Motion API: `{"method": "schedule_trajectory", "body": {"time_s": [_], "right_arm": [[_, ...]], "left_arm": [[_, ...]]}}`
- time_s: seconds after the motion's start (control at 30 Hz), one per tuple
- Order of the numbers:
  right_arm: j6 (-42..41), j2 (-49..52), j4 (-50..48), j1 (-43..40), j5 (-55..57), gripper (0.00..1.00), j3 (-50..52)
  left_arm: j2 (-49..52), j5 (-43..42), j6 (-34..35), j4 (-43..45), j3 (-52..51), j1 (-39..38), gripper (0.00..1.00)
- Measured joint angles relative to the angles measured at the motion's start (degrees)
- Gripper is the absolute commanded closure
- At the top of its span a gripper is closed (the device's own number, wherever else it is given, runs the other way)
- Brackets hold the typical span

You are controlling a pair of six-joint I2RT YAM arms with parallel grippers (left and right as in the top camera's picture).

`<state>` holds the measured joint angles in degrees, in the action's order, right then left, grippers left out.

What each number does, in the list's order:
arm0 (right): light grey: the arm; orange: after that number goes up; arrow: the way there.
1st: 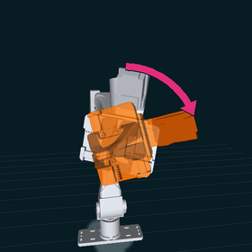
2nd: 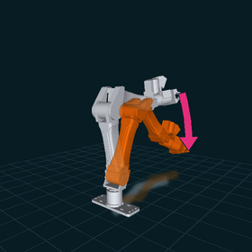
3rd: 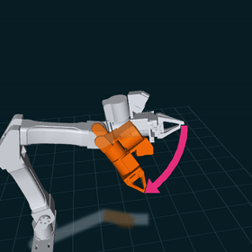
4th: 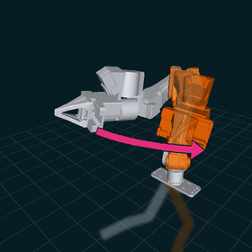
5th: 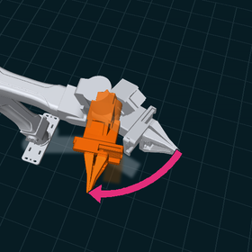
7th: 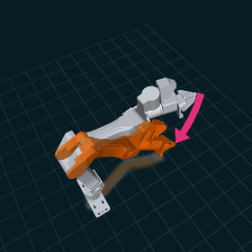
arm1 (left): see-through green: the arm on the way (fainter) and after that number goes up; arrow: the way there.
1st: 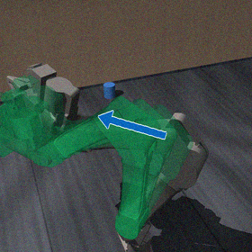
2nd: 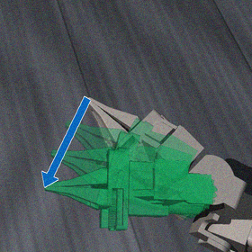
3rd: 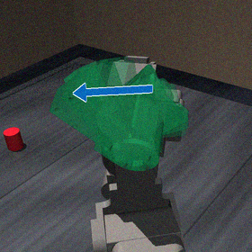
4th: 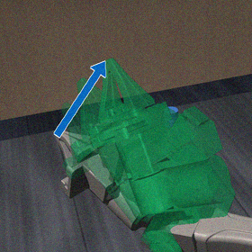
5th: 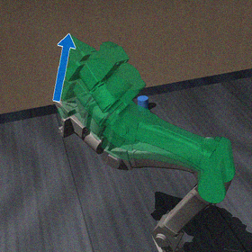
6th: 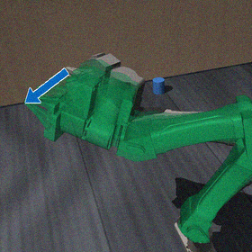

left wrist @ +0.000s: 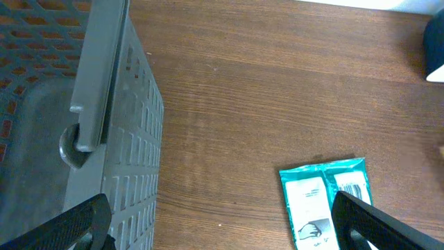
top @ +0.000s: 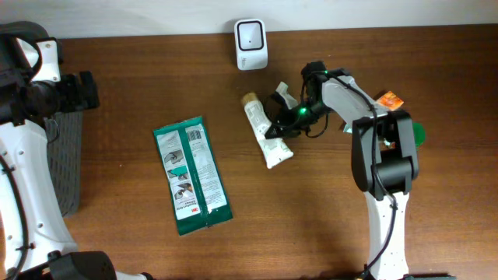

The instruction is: Scan the item barcode

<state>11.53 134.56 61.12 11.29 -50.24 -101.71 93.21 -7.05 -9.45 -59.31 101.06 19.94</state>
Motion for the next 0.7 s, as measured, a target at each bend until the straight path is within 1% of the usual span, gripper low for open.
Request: {"method": "schedule_trajectory", "body": {"time_s": [0.03,0.1,0.13,0.17,0.23,0.27,0.3,0.33,0.37,0.4,0.43,0.47,0.5,0.53,0.57,0.6,0.67,0.7], "right_arm": [[1.7,-2.8,1.9,0.0,-0.1,0.96,0.1],[3.4,-13.1,3.2,0.0,-1.1,0.96,0.3],[2.9,-15.6,3.1,0.0,-1.5,0.96,0.3],[1.5,-16.1,2.3,0.0,-1.1,0.96,0.3],[-6.5,-15.1,-7.6,0.7,4.4,0.96,4.4],[-11.6,-14.8,-13.1,1.6,8.6,0.96,8.0],[-18.4,-14.3,-18.4,3.1,14.0,0.96,12.7],[-24.9,-13.7,-21.3,5.4,19.5,0.96,17.8],[-27.2,-14.0,-22.7,6.4,20.6,0.95,18.2],[-29.3,-14.2,-22.9,6.8,22.0,0.66,18.2],[-30.2,-14.2,-23.1,6.9,22.4,0.48,18.2],[-31.2,-14.2,-23.9,7.1,23.7,0.46,18.4],[-31.2,-14.2,-24.0,7.1,24.3,0.46,18.5],[-31.4,-14.2,-24.9,7.2,24.8,0.48,18.6],[-32.3,-14.2,-26.1,7.2,25.0,0.60,18.6],[-32.6,-13.5,-27.2,7.3,24.7,0.64,18.6],[-33.2,-11.7,-29.7,7.2,21.8,0.63,18.6],[-33.2,-11.2,-31.1,7.2,20.4,0.65,18.6]], "left_arm": [[0.0,0.0,0.0,0.0,0.0,0.0,0.01],[0.0,0.0,0.0,0.0,0.0,0.0,0.01],[0.0,0.0,0.0,0.0,0.0,0.0,0.01],[0.0,0.0,0.0,0.0,0.0,0.0,0.01],[0.0,0.0,0.0,0.0,0.0,0.0,0.01],[0.0,0.0,0.0,0.1,0.0,0.0,0.01],[0.0,0.0,0.0,0.1,0.0,0.0,0.01],[0.0,0.0,0.0,0.0,0.0,0.0,0.01],[0.0,0.0,0.0,0.0,0.0,0.0,0.01],[0.0,0.0,0.0,0.0,0.0,0.0,0.01],[0.0,0.0,0.0,0.0,0.0,0.0,0.01],[0.0,0.0,0.0,0.0,0.0,0.0,0.01],[0.0,0.0,0.0,0.0,0.0,0.0,0.01],[0.0,0.0,0.0,0.0,0.0,0.0,0.01],[0.0,0.0,0.0,0.0,0.0,0.0,0.01],[0.0,0.0,0.0,0.0,0.0,0.0,0.01],[0.0,0.0,0.0,-0.1,0.0,0.0,0.01],[0.0,0.0,0.0,0.0,0.0,0.0,0.01]]}}
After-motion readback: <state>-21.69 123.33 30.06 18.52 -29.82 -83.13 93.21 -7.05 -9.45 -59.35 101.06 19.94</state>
